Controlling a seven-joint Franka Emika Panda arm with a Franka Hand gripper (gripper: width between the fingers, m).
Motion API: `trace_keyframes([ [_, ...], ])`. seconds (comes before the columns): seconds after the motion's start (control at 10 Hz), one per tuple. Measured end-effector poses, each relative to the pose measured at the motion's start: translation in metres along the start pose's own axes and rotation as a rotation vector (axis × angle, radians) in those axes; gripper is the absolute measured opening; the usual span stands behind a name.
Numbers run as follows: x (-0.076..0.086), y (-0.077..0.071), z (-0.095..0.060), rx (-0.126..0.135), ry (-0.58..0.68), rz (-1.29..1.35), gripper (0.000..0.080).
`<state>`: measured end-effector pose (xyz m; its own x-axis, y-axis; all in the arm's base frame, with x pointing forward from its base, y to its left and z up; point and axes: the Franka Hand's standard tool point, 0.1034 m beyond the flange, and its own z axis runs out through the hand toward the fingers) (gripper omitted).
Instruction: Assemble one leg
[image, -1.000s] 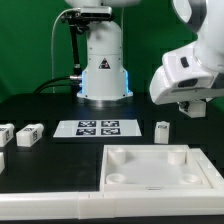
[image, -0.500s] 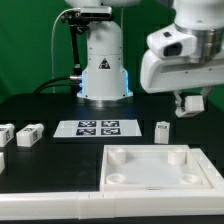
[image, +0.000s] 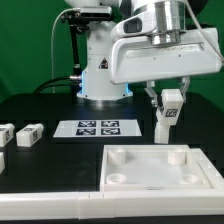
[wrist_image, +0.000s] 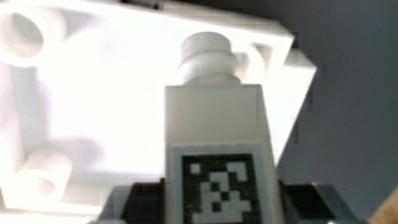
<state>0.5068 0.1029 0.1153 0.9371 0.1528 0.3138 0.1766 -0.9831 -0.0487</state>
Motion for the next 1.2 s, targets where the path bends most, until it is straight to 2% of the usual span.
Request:
trace_keyframes([
  [0.2, -0.006, 0.003, 0.002, -0.017, 0.150, -0.003, 0.0291],
  [0.3, -0.006, 0.002, 0.004, -0.015, 0.154, -0.004, 0.0291],
  [0.4, 0.004, -0.005, 0.006, -0.005, 0.124, -0.022, 0.0291],
  [0.6, 0.048, -0.006, 0.015, 0.007, 0.130, -0.048, 0.0291],
  [0.8, 0.064, -0.007, 0.021, 0.012, 0.136, -0.044, 0.0291],
  [1.1, 0.080, -0.005, 0.047, 0.019, 0.150, -0.030, 0.0291],
  [1.2, 0.088, -0.007, 0.050, 0.023, 0.156, -0.028, 0.0291],
])
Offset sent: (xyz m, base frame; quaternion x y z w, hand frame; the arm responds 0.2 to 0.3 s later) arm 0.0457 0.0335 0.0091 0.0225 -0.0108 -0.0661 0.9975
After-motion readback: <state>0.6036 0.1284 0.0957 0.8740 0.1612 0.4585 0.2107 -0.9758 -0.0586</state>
